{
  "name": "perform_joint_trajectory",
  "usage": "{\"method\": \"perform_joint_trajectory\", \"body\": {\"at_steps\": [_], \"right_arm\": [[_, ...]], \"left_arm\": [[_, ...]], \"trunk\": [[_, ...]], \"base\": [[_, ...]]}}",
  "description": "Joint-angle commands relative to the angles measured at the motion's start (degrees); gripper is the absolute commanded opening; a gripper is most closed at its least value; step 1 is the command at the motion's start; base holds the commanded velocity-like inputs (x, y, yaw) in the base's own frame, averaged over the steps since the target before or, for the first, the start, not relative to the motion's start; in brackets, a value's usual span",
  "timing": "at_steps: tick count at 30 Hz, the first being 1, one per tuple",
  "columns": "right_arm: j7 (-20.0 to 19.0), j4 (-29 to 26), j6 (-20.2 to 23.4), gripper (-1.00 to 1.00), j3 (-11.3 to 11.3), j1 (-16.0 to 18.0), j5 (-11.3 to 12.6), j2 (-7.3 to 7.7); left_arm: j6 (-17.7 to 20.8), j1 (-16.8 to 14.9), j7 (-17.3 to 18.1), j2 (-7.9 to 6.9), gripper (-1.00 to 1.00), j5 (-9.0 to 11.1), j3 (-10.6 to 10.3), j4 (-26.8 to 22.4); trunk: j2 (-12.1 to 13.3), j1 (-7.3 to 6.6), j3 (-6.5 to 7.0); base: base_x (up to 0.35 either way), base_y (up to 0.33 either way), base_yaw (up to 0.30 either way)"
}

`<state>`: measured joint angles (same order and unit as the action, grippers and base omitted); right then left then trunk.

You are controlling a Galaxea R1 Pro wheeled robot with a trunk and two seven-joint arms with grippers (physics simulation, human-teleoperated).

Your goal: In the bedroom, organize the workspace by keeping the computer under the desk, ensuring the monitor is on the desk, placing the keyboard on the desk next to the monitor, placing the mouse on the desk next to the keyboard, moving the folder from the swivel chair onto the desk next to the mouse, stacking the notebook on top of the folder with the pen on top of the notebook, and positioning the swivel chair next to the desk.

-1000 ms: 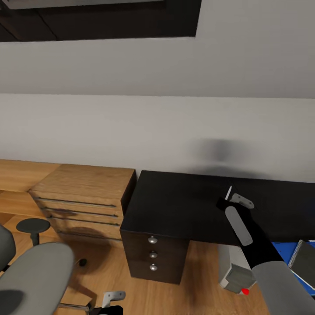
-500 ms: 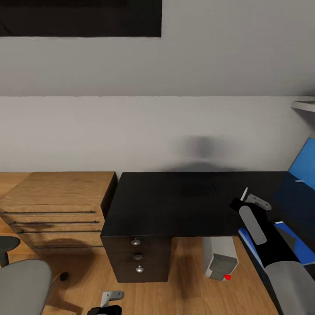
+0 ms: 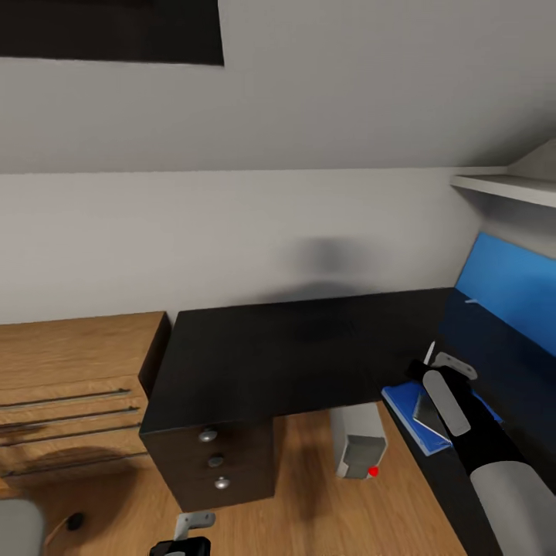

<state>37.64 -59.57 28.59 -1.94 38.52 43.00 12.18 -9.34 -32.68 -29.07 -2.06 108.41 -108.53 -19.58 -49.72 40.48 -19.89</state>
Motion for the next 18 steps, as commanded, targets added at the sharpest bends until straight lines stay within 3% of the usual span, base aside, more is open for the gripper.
{"method": "perform_joint_trajectory", "body": {"at_steps": [1,8,10,13,18], "right_arm": [[0.27,-0.01,0.20,-1.00,-0.22,0.06,0.35,0.05],[-1.00,0.03,0.32,-1.00,-0.48,0.06,0.35,0.08],[-1.05,0.35,0.32,-1.00,-1.93,0.05,0.39,0.04],[-1.15,1.20,0.25,-1.00,-5.96,0.05,0.43,-0.10],[-1.31,1.51,0.18,-1.00,-7.50,0.04,0.41,-0.02]], "left_arm": [[-0.42,-0.10,-0.28,-0.05,1.00,0.52,-0.47,-0.22],[-0.40,-0.10,-0.20,-0.05,1.00,0.52,-0.47,-0.19],[-0.41,-0.10,-0.20,-0.05,1.00,0.53,-0.49,-0.19],[-0.42,-0.10,-0.20,-0.05,1.00,0.52,-0.48,-0.19],[-0.41,-0.10,-0.20,-0.05,1.00,0.52,-0.46,-0.19]], "trunk": [[-0.06,0.01,-0.05],[-0.06,0.01,0.13],[-0.06,0.01,0.16],[-0.06,0.01,0.17],[-0.06,0.01,0.17]], "base": [[0.000,0.000,-0.300],[0.000,0.000,-0.300],[0.000,0.000,-0.218],[0.000,0.000,-0.066],[0.000,0.000,-0.014]]}}
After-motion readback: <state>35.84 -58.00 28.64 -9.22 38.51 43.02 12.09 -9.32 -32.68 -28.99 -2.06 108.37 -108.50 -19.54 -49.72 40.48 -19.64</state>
